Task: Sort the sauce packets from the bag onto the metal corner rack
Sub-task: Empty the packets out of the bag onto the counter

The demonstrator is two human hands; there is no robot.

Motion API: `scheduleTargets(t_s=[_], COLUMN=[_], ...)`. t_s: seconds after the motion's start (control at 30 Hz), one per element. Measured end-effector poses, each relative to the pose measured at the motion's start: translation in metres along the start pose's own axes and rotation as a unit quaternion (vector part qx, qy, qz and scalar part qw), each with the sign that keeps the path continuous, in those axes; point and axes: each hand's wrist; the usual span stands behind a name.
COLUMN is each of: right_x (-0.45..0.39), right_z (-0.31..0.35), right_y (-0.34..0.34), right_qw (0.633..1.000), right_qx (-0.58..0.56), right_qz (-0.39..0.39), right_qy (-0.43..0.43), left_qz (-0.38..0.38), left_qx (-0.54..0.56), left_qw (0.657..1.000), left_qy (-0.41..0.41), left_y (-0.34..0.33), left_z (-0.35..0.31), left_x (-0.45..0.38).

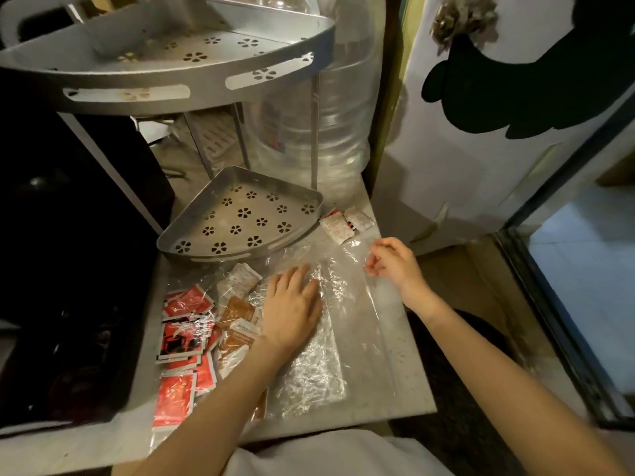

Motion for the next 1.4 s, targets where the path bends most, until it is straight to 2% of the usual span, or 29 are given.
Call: scheduleTargets(t_s=[0.1,0.27,0.37,0.47,0.57,0.67,0.77,0.9,0.97,1.1,1.17,1.3,1.4], right_x=[0.007,0.031,0.056,0.078,0.088,0.089,0.087,0.071,0.058,0.035,0.026,0.012,0.005], right_z=[0.003,-0.007,-0.014,-0.022,-0.031,-0.035,-0.035,-0.031,-0.029,-0.018,-0.014,-0.021,-0.029], right_y=[-0.002,0.001,0.001,-0.005,-0.009,-0.003,0.011,0.039,0.055,0.081,0.093,0.105,0.100], right_qw=[1.000,0.999,0.992,0.951,0.920,0.934,0.967,0.974,0.975,0.967,0.969,0.972,0.949], right_qx=[-0.013,-0.018,0.119,0.303,0.383,0.342,0.249,0.217,0.216,0.245,0.233,0.224,0.311], right_qz=[-0.002,0.027,0.029,0.021,0.029,0.009,-0.017,-0.062,-0.046,0.057,0.075,0.026,-0.021], right_qy=[-0.021,-0.011,0.034,0.063,0.080,0.100,0.057,0.017,-0.003,-0.032,-0.040,-0.065,-0.036], left_qz=[-0.033,0.038,0.061,0.078,0.111,0.129,0.132,0.136,0.135,0.143,0.147,0.151,0.153], left_qx=[0.084,0.165,0.137,0.109,0.084,0.078,0.090,0.079,0.065,0.038,0.026,0.020,0.021], left_qw=[0.996,0.985,0.988,0.990,0.990,0.988,0.986,0.987,0.988,0.989,0.989,0.988,0.988], left_qy=[0.003,0.036,0.038,0.042,0.038,0.039,0.039,0.032,0.028,0.022,0.017,0.017,0.016], left_y=[0.013,0.009,0.006,0.003,-0.002,0.000,0.003,0.002,0.001,-0.001,-0.003,-0.005,-0.007], left_z=[-0.017,-0.041,-0.046,-0.048,-0.047,-0.047,-0.045,-0.045,-0.046,-0.047,-0.047,-0.047,-0.047], left_x=[0.013,0.047,0.051,0.056,0.059,0.058,0.058,0.058,0.058,0.058,0.059,0.060,0.059])
Point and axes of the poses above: each hand's wrist, its own x-axis away from the middle knuckle, its own y-axis out of the back of the hand, z = x × y, and after that the axes turned 14 degrees about -z, right-handed
